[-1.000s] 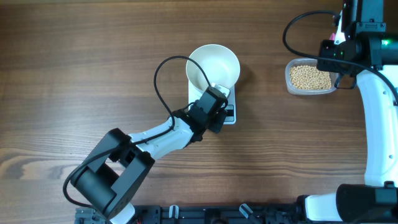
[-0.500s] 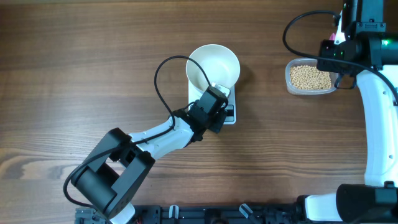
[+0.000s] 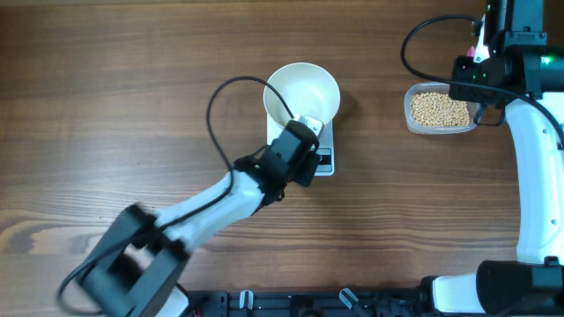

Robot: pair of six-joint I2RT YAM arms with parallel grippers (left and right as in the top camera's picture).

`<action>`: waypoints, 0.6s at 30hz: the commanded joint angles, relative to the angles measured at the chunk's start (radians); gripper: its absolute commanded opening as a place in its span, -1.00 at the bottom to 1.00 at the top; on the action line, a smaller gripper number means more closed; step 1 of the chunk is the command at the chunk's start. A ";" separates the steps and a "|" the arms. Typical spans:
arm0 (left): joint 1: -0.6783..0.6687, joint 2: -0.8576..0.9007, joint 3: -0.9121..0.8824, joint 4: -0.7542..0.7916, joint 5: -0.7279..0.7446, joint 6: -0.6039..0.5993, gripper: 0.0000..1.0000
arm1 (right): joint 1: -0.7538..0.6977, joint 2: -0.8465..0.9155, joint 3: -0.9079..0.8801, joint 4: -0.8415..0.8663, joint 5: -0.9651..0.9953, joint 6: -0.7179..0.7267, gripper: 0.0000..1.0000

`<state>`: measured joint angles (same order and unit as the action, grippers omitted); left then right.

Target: Scoop item into bowl and weigh 150g on scale

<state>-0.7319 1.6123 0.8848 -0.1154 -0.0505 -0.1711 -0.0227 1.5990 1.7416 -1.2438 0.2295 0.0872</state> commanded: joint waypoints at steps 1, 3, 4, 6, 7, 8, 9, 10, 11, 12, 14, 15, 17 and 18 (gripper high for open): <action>0.001 -0.198 0.000 -0.013 0.036 -0.089 -0.92 | 0.002 0.008 -0.003 0.006 0.002 -0.006 -0.91; 0.003 -0.301 0.000 -0.021 0.034 -0.130 -0.92 | 0.002 0.008 -0.003 0.012 -0.024 -0.006 -0.92; 0.008 -0.348 0.000 -0.023 0.035 -0.137 -0.92 | 0.002 0.008 -0.003 0.016 -0.035 -0.006 -0.91; 0.027 -0.427 0.000 -0.033 0.026 -0.163 -0.92 | 0.002 0.008 -0.003 0.023 -0.056 -0.006 -0.91; 0.046 -0.471 0.000 -0.046 0.013 -0.187 -0.92 | 0.002 0.007 -0.003 0.025 -0.070 -0.007 -0.92; 0.073 -0.517 0.000 -0.065 -0.012 -0.211 -0.92 | 0.002 0.007 -0.003 0.027 -0.082 -0.007 -0.91; 0.102 -0.558 0.000 -0.090 -0.042 -0.232 -0.92 | 0.002 0.007 -0.003 0.027 -0.092 -0.006 -0.91; 0.136 -0.597 0.000 -0.119 -0.074 -0.247 -0.92 | 0.002 0.007 -0.003 0.027 -0.097 -0.008 -0.91; 0.164 -0.624 0.000 -0.144 -0.101 -0.260 -0.92 | 0.002 0.007 -0.003 0.027 -0.097 -0.008 -0.91; 0.210 -0.660 0.000 -0.180 -0.137 -0.273 -0.92 | 0.002 0.007 -0.003 0.027 -0.097 -0.009 -0.91; 0.341 -0.736 0.000 -0.269 -0.202 -0.290 -0.92 | 0.002 0.007 -0.003 0.027 -0.097 -0.010 -0.91; 0.394 -0.756 0.000 -0.298 -0.206 -0.290 -0.92 | 0.002 0.007 -0.003 0.027 -0.097 -0.011 -0.91; 0.499 -0.782 0.000 -0.349 -0.205 -0.291 -0.92 | 0.002 0.007 -0.003 0.031 -0.098 -0.014 -0.91; 0.549 -0.790 0.000 -0.372 -0.205 -0.291 -0.92 | 0.002 0.007 -0.003 0.033 -0.104 -0.025 -0.91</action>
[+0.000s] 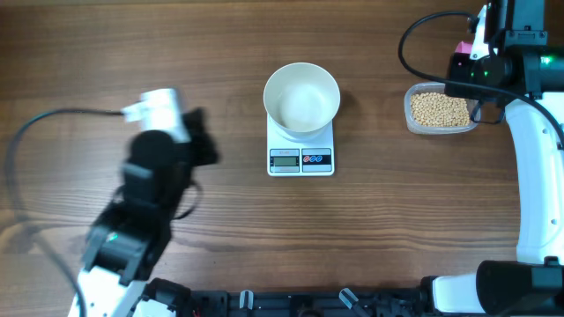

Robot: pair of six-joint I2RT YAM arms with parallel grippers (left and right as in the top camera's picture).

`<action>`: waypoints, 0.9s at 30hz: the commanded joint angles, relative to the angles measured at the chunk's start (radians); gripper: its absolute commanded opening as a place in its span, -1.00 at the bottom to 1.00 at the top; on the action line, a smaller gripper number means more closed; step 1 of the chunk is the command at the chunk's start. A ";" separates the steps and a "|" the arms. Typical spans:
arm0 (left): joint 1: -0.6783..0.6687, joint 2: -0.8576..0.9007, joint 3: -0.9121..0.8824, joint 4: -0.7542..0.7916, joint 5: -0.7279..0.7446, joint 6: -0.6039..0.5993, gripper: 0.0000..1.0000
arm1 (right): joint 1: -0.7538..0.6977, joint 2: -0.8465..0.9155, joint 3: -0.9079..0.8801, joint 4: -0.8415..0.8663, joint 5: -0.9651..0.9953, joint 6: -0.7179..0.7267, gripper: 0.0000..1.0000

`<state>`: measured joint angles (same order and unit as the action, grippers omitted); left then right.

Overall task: Scoop item into bowl and weigh 150g on scale
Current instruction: 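Pull the left gripper back away from the scale to the left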

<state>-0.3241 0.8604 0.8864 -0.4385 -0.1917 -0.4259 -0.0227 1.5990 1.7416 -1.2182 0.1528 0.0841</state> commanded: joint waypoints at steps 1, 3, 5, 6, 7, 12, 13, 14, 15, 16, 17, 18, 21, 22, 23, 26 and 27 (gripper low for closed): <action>0.188 -0.042 -0.002 -0.068 -0.064 -0.035 -0.92 | 0.002 0.007 -0.003 0.010 -0.040 -0.045 -0.92; 0.279 -0.039 -0.002 -0.093 -0.064 -0.036 -0.92 | 0.002 0.008 -0.003 0.018 -0.058 -0.072 -0.91; 0.363 -0.022 -0.002 -0.101 -0.064 -0.035 -0.85 | 0.002 0.008 -0.003 0.024 -0.057 -0.077 -0.91; 0.402 -0.011 -0.002 -0.102 -0.064 -0.035 -0.77 | 0.002 0.008 -0.003 0.025 -0.057 -0.085 -0.91; 0.439 0.003 -0.002 -0.103 -0.064 -0.035 -0.61 | 0.002 0.008 -0.003 0.025 -0.056 -0.089 -0.91; 0.639 0.147 -0.002 -0.093 -0.099 -0.035 0.33 | 0.002 0.008 -0.003 0.028 -0.057 -0.111 -0.91; 0.669 0.179 -0.002 -0.089 -0.103 -0.035 0.91 | 0.002 0.008 -0.003 0.027 -0.057 -0.111 -0.91; 0.692 0.205 -0.002 -0.085 -0.103 -0.035 1.00 | 0.002 0.008 -0.003 0.027 -0.057 -0.111 -0.91; 0.718 0.235 -0.002 -0.074 -0.101 -0.035 1.00 | 0.002 0.008 -0.003 0.027 -0.058 -0.111 -0.91; 0.740 0.264 -0.002 -0.056 -0.101 -0.035 1.00 | 0.002 0.008 -0.003 0.024 -0.058 -0.111 -0.91; 0.757 0.290 -0.002 -0.029 -0.100 -0.035 1.00 | 0.002 0.008 -0.003 0.023 -0.057 -0.110 -0.91; 0.768 0.309 -0.002 0.006 -0.094 -0.034 1.00 | 0.002 0.008 -0.003 0.024 -0.057 -0.110 -0.91; 0.779 0.343 -0.002 0.134 -0.090 -0.027 0.95 | 0.002 0.008 -0.003 0.027 -0.066 -0.107 -0.92; 0.779 0.349 -0.002 0.172 -0.090 -0.027 0.95 | 0.002 0.008 -0.003 0.029 -0.069 -0.107 -0.91; 0.779 0.352 -0.002 0.203 -0.090 -0.027 0.93 | 0.002 0.008 -0.003 0.032 -0.072 -0.107 -0.92; 0.779 0.354 -0.002 0.232 -0.079 -0.027 0.93 | 0.002 0.008 -0.003 0.061 -0.072 -0.108 -0.91; 0.779 0.354 -0.002 0.225 -0.050 -0.027 0.92 | 0.002 0.008 -0.003 0.074 -0.072 -0.108 -0.91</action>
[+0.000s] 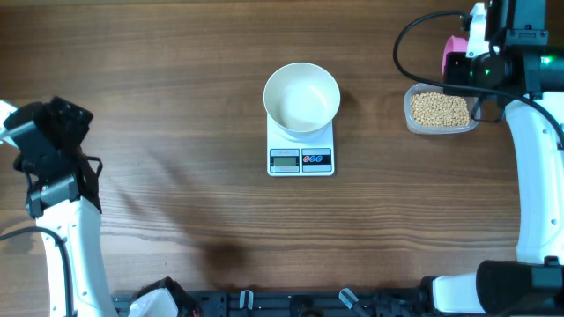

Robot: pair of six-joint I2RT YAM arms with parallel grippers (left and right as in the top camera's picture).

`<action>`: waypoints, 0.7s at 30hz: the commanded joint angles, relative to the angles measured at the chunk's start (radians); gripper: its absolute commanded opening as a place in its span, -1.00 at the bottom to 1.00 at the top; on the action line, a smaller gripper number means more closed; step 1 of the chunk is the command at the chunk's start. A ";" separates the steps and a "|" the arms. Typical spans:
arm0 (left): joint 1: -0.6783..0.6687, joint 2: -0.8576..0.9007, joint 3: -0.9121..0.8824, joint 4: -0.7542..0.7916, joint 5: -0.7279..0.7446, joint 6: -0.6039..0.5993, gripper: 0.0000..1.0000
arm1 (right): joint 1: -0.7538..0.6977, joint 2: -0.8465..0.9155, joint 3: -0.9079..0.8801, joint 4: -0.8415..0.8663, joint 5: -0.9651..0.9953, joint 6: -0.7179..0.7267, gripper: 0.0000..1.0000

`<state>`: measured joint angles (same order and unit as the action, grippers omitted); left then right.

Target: Scoop item into bowl and weigh 150g on scale

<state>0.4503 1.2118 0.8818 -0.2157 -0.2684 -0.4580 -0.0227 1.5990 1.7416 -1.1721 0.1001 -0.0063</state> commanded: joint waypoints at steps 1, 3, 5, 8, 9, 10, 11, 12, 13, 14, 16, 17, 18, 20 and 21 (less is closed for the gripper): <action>0.003 0.002 0.003 -0.005 0.063 0.005 0.93 | 0.002 0.008 -0.003 0.039 -0.020 -0.018 -0.91; -0.001 0.002 0.003 -0.018 0.151 0.005 0.97 | 0.002 0.008 -0.003 0.061 -0.019 -0.021 -0.91; -0.018 0.002 0.003 -0.035 0.259 0.005 0.97 | 0.002 0.008 -0.003 0.075 -0.019 -0.025 -0.91; -0.085 0.002 0.003 -0.088 0.365 0.006 0.99 | 0.002 0.008 -0.003 0.092 -0.020 -0.069 -0.91; -0.111 0.002 0.003 -0.105 0.372 0.009 1.00 | 0.002 0.008 -0.003 0.095 -0.019 -0.077 -0.91; -0.159 0.002 0.003 -0.131 0.373 0.009 1.00 | 0.002 0.008 -0.003 0.098 -0.020 -0.076 -0.91; -0.204 0.002 0.003 -0.147 0.373 0.009 1.00 | 0.002 0.008 -0.003 0.102 -0.024 -0.073 -0.91; -0.254 0.002 0.003 -0.161 0.373 0.009 1.00 | 0.002 0.008 -0.003 0.104 -0.031 -0.073 -0.91; -0.309 0.002 0.003 -0.171 0.373 0.009 1.00 | 0.002 0.008 -0.003 0.106 -0.037 -0.073 -0.91; -0.368 0.002 0.003 -0.179 0.373 0.009 1.00 | 0.002 0.008 -0.003 0.107 -0.042 -0.073 -0.91; -0.475 0.003 0.003 -0.191 0.373 0.010 1.00 | 0.002 0.008 -0.003 0.105 -0.058 -0.072 -0.91; -0.552 0.006 0.003 -0.204 0.373 0.009 1.00 | 0.002 0.008 -0.003 0.104 -0.072 -0.072 -0.92; -0.615 0.008 0.003 -0.219 0.373 0.009 1.00 | 0.002 0.008 -0.003 0.101 -0.088 -0.071 -0.91; -0.718 0.015 0.003 -0.250 0.373 0.008 0.66 | 0.002 0.008 -0.003 0.095 -0.124 -0.072 -0.92; -0.776 0.023 0.003 -0.261 0.373 0.008 0.41 | 0.002 0.008 -0.003 0.092 -0.140 -0.072 -0.91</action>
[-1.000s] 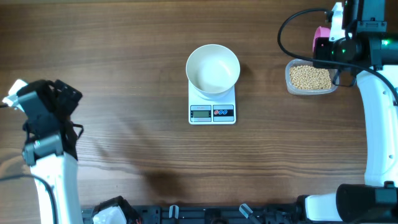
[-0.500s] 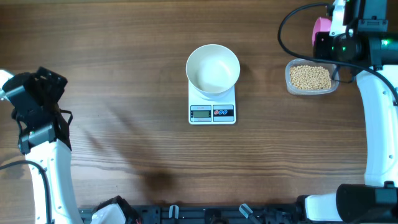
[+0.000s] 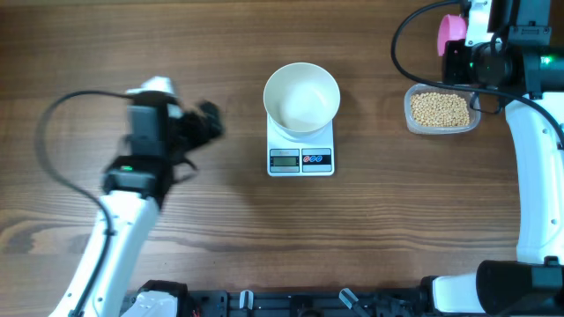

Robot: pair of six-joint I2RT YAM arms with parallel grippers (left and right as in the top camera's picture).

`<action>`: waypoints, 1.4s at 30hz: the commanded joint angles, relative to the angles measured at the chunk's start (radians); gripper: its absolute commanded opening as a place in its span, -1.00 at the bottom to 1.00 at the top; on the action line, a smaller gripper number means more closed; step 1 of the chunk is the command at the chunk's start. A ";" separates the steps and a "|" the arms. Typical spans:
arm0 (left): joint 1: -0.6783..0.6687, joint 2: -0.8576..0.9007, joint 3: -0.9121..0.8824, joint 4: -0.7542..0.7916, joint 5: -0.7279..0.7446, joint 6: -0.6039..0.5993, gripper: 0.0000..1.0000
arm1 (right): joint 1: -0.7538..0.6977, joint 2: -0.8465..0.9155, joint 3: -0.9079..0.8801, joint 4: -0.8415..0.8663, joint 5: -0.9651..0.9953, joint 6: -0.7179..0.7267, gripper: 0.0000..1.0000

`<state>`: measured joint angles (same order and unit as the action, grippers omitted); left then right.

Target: Scoop item into bowl and weigh 150g on scale

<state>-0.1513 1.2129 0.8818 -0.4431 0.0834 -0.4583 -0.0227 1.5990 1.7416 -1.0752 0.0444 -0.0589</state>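
Note:
A white bowl (image 3: 301,97) stands empty on a small white scale (image 3: 300,151) with a display at its front, mid-table. A clear container of yellowish grains (image 3: 441,110) sits to the right. My right gripper (image 3: 460,44) is just behind the container's back left corner, holding a pink scoop (image 3: 450,28) whose round end sticks out to the left. My left gripper (image 3: 207,124) is left of the scale, pointing at it, a short gap away. It is blurred and its jaws are not clear.
The wooden table (image 3: 264,229) bears only the scale, bowl and container. A black cable (image 3: 414,35) loops left of the right arm. The left arm (image 3: 123,220) rises from the front left.
My left arm was at the table's far left edge and now reaches toward the scale, its gripper left of the bowl. The pink scoop in my right gripper now sits a little farther back.
My left gripper was first at the scale's front beside the bowl, then left of it, then at the far left edge, and now it is near the scale again. My right gripper stayed behind the container, with the pink scoop showing more each time.

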 commanded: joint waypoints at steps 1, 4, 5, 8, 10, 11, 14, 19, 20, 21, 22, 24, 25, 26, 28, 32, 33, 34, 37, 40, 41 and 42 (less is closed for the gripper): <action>-0.229 0.030 0.003 -0.037 0.021 0.009 0.24 | 0.002 0.010 -0.003 -0.007 -0.095 -0.019 -0.91; -0.377 0.062 0.003 -0.032 0.019 0.009 -0.25 | 0.002 0.010 -0.003 -0.011 -0.109 -0.019 -0.91; -0.405 0.072 0.003 -0.029 0.012 0.009 -0.33 | 0.002 0.010 -0.003 -0.011 -0.109 -0.018 -0.91; -0.502 0.145 0.003 0.021 -0.043 0.009 -0.92 | 0.002 0.011 -0.003 -0.010 -0.110 0.027 -0.92; -0.533 0.192 0.003 0.061 -0.058 0.009 -0.92 | 0.002 0.014 -0.003 -0.010 -0.114 0.061 -0.91; -0.546 0.227 0.003 0.089 -0.058 0.008 -0.92 | 0.002 0.014 -0.003 -0.011 -0.114 0.063 -0.91; -0.560 0.305 0.003 0.129 -0.058 0.008 -0.92 | 0.002 0.014 -0.003 -0.016 -0.113 0.059 -0.92; -0.560 0.393 0.003 0.203 -0.057 0.002 -0.92 | 0.002 0.014 -0.003 -0.027 -0.113 0.035 -0.91; -0.560 0.400 0.003 0.223 -0.058 0.002 -0.92 | 0.002 0.014 -0.003 -0.027 -0.111 0.032 -0.91; -0.560 0.405 0.003 0.243 -0.058 0.003 -0.92 | 0.002 0.014 -0.003 -0.027 -0.109 0.032 -0.91; -0.560 0.408 0.003 0.260 -0.058 0.010 -0.92 | 0.002 0.014 -0.003 -0.026 -0.108 0.032 -0.91; -0.560 0.415 0.003 0.287 -0.058 0.010 -0.92 | 0.002 0.014 -0.003 -0.025 -0.105 0.032 -0.92; -0.560 0.423 0.003 0.301 -0.058 0.010 -0.92 | 0.002 0.014 -0.003 -0.025 -0.100 0.032 -0.91; -0.560 0.432 0.003 0.308 -0.058 0.010 -0.92 | 0.002 0.014 -0.003 -0.026 -0.097 0.032 -0.92; -0.560 0.455 0.003 0.319 -0.058 0.040 -0.92 | 0.002 0.014 -0.003 -0.026 -0.097 0.032 -0.92; -0.560 0.504 0.003 0.334 -0.059 0.143 -0.92 | 0.002 0.014 -0.003 -0.022 -0.070 0.032 -0.92; -0.560 0.511 0.003 0.341 -0.059 0.169 -0.92 | 0.002 0.014 -0.003 -0.021 -0.067 0.031 -0.91; -0.560 0.518 0.003 0.351 -0.064 0.182 -0.92 | 0.002 0.014 -0.003 -0.021 -0.067 0.032 -0.91; -0.560 0.525 0.003 0.378 -0.116 0.194 -0.92 | 0.002 0.014 -0.003 -0.021 -0.067 0.032 -0.91; -0.560 0.526 0.003 0.402 -0.183 0.194 -0.92 | 0.002 0.014 -0.003 -0.018 -0.067 0.032 -0.91; -0.560 0.527 0.003 0.411 -0.189 0.199 -0.92 | 0.002 0.014 -0.003 -0.018 -0.067 0.032 -0.91; -0.560 0.529 0.003 0.419 -0.188 0.215 -0.92 | 0.002 0.014 -0.003 -0.018 -0.067 0.032 -0.92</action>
<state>-0.7097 1.7336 0.8818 -0.0475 -0.0307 -0.2989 -0.0227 1.6009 1.7412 -1.0985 -0.0406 -0.0212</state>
